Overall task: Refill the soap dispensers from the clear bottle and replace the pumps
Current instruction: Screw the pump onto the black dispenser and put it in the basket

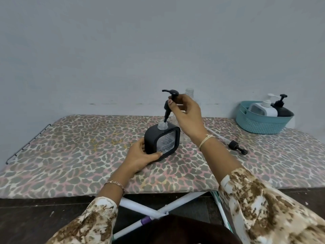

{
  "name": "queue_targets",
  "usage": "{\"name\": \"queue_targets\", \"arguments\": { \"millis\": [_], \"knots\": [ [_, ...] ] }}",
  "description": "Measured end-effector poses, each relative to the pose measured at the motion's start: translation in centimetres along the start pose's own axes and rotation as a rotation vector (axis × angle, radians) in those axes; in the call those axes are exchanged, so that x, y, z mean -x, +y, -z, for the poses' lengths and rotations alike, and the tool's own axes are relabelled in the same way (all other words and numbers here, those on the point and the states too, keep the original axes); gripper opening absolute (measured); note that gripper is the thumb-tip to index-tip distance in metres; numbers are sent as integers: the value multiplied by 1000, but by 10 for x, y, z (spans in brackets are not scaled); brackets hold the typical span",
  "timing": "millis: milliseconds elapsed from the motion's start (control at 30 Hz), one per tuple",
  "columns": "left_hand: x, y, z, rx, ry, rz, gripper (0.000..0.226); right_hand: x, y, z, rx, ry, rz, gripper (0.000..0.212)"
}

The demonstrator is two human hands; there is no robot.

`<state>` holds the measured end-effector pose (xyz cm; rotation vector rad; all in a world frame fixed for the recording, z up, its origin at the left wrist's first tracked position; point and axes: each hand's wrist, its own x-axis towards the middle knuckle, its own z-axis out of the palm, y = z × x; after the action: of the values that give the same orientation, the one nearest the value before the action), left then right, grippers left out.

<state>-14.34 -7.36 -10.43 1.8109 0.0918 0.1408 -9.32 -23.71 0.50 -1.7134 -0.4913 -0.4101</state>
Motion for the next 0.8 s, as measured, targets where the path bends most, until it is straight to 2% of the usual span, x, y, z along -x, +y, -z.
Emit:
{"name": "queue_targets", "arguments": {
  "millis": [67,333,533,667,800],
  "knots": [
    [-1,1,2,14,-27,6,60,3,6,-1,27,-99,-16,20],
    [5,-2,2,66,14,-49,85,0,9,1,-67,-199,-29,18],
    [9,3,-2,54,59,-113,70,11,28,-4,-3,-319,-130,16],
    [9,3,-4,67,54,-139,65,17,32,-8,-30,-204,-130,19],
    [8,1,-4,65,51,-150,65,19,31,-15,100,-62,-92,33]
  ]
}}
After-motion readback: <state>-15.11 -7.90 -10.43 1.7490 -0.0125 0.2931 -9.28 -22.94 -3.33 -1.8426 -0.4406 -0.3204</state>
